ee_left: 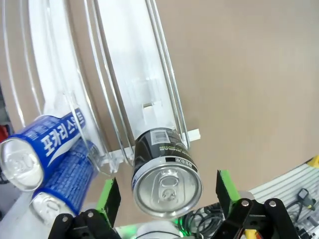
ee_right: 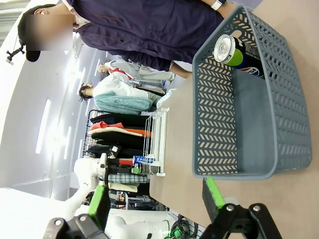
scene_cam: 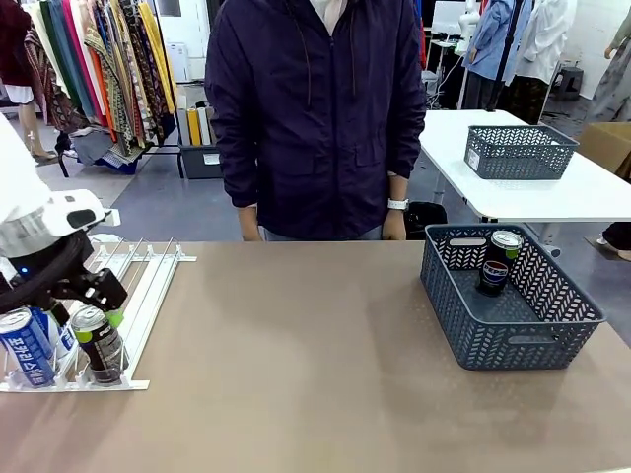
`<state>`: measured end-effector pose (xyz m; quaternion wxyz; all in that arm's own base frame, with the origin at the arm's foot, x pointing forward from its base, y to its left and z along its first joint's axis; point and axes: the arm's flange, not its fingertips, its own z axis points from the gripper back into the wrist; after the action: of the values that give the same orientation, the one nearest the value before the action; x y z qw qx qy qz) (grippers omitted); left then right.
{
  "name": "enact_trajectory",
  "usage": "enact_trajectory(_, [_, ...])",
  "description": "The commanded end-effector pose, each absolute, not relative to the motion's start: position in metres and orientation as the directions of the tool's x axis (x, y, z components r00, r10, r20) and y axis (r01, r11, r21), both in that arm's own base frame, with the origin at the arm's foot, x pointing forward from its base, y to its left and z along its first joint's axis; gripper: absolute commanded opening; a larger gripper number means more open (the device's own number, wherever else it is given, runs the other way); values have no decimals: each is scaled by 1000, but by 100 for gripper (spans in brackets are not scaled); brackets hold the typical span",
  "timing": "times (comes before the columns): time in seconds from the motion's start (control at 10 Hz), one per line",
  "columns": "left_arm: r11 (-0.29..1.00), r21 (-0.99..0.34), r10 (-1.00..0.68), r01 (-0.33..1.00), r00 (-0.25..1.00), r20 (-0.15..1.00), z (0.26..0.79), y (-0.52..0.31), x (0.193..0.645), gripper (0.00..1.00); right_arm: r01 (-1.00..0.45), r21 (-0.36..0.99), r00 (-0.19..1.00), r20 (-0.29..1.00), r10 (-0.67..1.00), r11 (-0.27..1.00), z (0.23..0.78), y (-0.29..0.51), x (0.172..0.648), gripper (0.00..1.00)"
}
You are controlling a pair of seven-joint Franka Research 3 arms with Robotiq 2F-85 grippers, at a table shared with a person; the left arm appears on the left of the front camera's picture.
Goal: Retrieve and store the cans from the dispenser.
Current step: Pick up the last remaining can from one row of the Automatic Can Dispenser and place it in the middle of the table.
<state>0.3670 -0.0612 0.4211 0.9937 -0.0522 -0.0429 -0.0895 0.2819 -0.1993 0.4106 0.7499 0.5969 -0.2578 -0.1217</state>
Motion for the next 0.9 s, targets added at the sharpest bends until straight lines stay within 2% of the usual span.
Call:
enact_trajectory(0.0, [981, -72, -174, 180, 982, 79, 388, -59, 334, 100, -125, 959, 840, 239, -488, 253, 415, -200, 280, 100])
enact_trajectory(0.5, [985, -49, -159, 164, 983, 90, 378, -61, 341, 100, -125, 959, 840, 239, -488, 253, 415, -200, 280, 100])
enact_trajectory(0.6, [987, -56, -148, 153, 985, 92, 379, -62, 340, 84, -125, 959, 840, 239, -488, 253, 415, -200, 280, 100])
enact_trajectory(0.7, [987, -47, -152, 157, 985, 84, 377, -64, 342, 24, -125, 959, 840, 239, -488, 253, 415, -200, 280, 100])
enact_trajectory(0.8, [986, -42, -157, 161, 984, 80, 376, -66, 342, 0, -125, 959, 840, 239, -488, 253, 415, -200, 280, 100])
